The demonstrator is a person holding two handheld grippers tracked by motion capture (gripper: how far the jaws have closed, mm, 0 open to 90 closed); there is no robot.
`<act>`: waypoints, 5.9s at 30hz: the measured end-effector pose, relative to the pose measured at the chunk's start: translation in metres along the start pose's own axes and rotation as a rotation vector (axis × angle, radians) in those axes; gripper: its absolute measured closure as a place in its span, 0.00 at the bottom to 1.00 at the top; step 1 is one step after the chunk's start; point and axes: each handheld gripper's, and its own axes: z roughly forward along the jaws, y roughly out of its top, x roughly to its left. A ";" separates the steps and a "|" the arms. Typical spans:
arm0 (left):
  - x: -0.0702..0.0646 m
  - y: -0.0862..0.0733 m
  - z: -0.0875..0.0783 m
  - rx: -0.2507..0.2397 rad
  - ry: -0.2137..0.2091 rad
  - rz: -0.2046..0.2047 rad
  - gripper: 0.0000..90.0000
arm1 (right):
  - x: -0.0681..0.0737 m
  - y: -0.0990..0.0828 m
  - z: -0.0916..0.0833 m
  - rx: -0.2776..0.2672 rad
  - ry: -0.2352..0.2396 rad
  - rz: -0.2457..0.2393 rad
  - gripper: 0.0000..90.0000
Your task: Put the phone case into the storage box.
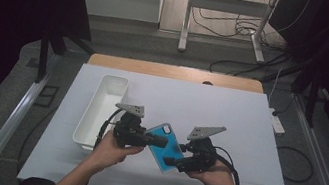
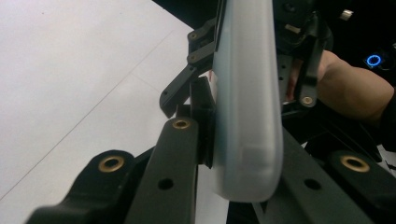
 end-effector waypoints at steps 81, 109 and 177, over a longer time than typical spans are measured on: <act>-0.004 0.001 -0.014 -0.071 0.309 -0.037 0.78 | 0.013 0.001 -0.014 -0.121 -0.237 -0.048 0.95; -0.016 0.002 -0.006 -0.103 0.393 -0.089 0.98 | 0.018 0.001 0.003 -0.066 -0.240 -0.083 0.77; -0.013 0.001 -0.011 -0.077 0.525 -0.102 0.98 | 0.019 -0.003 -0.002 -0.049 -0.260 -0.044 0.02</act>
